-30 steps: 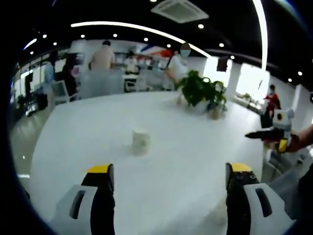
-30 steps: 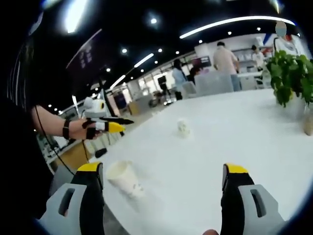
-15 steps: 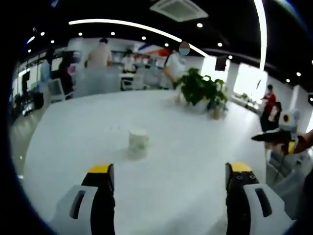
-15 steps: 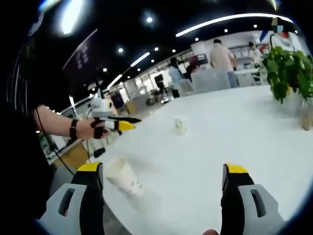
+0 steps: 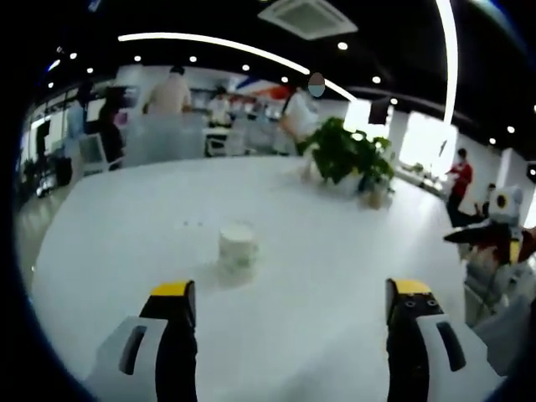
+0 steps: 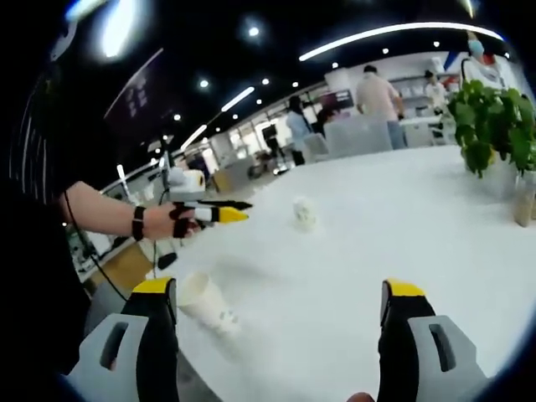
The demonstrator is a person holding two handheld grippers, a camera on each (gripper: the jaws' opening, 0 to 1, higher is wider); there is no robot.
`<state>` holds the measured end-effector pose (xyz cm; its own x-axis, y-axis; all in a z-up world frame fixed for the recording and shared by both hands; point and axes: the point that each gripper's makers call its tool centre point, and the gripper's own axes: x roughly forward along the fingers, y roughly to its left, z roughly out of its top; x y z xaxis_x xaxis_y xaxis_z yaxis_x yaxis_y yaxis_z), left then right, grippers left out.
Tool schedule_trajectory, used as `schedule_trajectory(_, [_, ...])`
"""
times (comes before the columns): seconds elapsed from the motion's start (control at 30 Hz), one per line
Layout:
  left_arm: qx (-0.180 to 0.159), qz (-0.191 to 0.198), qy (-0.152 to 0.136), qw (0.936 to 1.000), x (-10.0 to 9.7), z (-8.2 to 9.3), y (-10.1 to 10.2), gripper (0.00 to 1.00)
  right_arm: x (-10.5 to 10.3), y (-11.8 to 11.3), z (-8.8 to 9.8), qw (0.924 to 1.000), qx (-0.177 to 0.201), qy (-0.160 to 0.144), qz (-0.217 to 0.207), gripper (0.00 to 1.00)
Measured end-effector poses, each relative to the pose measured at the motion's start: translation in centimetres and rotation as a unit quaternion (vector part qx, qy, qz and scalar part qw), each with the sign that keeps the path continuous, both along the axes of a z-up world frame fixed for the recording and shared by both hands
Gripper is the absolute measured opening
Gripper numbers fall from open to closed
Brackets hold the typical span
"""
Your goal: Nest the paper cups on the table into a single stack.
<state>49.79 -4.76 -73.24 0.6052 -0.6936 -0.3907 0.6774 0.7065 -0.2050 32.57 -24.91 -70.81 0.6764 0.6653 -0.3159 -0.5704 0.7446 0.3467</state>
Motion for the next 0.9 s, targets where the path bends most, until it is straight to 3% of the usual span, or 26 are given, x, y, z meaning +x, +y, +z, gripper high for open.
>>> schedule_trajectory(0.5, [-0.014,0.009,0.003,0.9999,3.1,-1.6,-2.0,0.94,0.2,-0.7,-0.3,1.0000,0.001,0.010,0.000,1.00])
schedule_trajectory(0.9, [-0.022,0.018,-0.005,0.9996,6.1,-3.0,-3.3,0.93,-1.1,-0.8,-1.1,0.9996,0.001,0.026,-0.009,1.00])
